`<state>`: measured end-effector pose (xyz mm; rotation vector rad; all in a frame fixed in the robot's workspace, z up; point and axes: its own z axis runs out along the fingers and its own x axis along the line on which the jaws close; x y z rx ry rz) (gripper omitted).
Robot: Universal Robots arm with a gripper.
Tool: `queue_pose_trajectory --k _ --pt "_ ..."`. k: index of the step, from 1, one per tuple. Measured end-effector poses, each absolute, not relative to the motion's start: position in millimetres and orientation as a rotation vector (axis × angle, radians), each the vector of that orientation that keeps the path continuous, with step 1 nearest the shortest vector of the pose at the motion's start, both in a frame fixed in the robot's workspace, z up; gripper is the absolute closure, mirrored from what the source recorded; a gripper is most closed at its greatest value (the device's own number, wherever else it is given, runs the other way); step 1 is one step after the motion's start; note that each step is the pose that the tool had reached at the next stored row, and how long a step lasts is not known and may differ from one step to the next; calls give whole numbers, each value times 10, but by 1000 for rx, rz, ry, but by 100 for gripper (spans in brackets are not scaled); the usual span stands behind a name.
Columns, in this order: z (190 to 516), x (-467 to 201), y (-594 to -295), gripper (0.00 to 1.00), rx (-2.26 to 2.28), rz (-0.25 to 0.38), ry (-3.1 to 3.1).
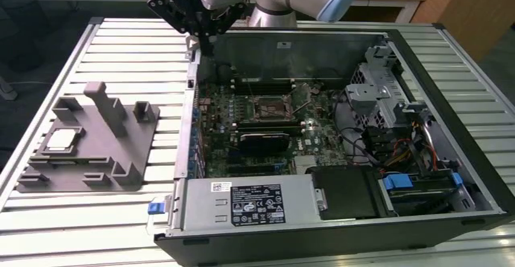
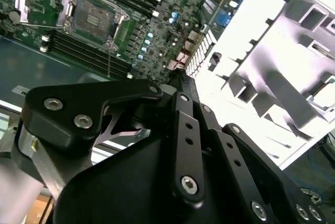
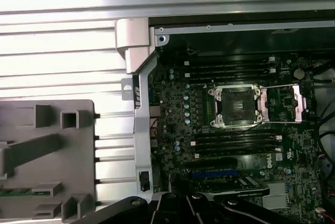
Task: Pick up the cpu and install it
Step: 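Reach for the cpu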
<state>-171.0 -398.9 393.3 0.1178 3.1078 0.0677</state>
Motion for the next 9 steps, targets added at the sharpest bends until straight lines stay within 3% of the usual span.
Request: queue_pose_trajectory --k 9 --pt "3933 -1895 -3989 89 117 68 3098"
